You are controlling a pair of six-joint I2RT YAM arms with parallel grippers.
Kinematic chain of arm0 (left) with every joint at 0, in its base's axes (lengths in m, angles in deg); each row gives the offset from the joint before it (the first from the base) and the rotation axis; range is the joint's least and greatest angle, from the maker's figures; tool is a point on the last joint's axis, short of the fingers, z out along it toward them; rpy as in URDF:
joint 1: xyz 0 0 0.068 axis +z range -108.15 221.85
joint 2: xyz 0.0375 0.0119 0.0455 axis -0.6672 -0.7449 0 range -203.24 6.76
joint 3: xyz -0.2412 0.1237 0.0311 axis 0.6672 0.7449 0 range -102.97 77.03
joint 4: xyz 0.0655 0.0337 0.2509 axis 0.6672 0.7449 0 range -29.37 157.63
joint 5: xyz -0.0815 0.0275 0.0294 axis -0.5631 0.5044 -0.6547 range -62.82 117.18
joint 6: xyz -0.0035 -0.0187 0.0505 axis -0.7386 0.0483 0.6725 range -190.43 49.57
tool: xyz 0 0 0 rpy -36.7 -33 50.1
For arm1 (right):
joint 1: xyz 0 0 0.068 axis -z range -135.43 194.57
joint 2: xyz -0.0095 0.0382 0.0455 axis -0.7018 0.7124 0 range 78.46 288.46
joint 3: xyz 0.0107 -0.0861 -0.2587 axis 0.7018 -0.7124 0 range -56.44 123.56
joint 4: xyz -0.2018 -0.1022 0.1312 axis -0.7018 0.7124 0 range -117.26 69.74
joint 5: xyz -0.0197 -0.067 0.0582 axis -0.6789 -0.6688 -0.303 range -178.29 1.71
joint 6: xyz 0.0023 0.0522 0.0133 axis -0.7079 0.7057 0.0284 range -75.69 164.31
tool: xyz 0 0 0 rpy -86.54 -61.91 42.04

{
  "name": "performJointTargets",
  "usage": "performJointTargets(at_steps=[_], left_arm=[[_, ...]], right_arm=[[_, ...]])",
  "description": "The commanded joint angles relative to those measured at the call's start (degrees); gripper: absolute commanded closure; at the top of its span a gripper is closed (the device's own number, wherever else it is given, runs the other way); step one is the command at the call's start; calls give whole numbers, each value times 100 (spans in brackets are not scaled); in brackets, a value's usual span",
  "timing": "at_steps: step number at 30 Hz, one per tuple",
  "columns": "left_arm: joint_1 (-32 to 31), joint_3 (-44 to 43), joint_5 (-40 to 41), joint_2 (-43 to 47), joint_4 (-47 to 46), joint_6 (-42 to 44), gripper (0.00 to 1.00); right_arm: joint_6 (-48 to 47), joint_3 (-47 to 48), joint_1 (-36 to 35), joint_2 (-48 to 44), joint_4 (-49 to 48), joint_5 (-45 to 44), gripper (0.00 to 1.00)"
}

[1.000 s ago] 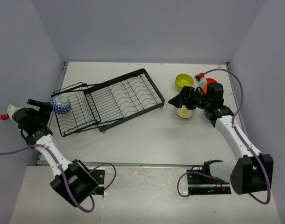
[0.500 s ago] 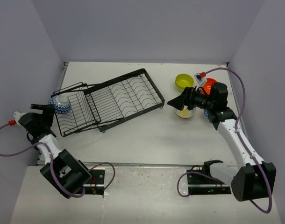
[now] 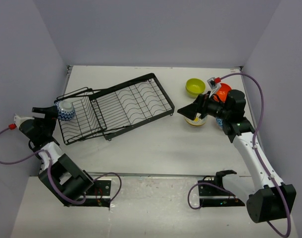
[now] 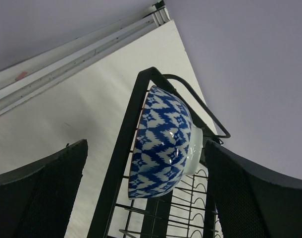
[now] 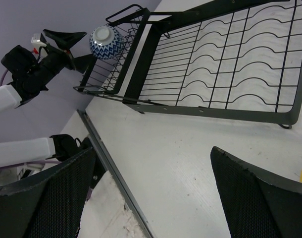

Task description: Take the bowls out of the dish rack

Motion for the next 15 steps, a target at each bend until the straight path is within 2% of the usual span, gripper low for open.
performJointTargets(at_steps=[1,15], left_arm=[[-62,-317,-281,53,-500,-68,0],[-176,-801,-835,-510,-456,-243,3]], right_arm=[[7,-1,-51,12,-141,246,1],[-55,-63,-104,-41,-176,255,1]])
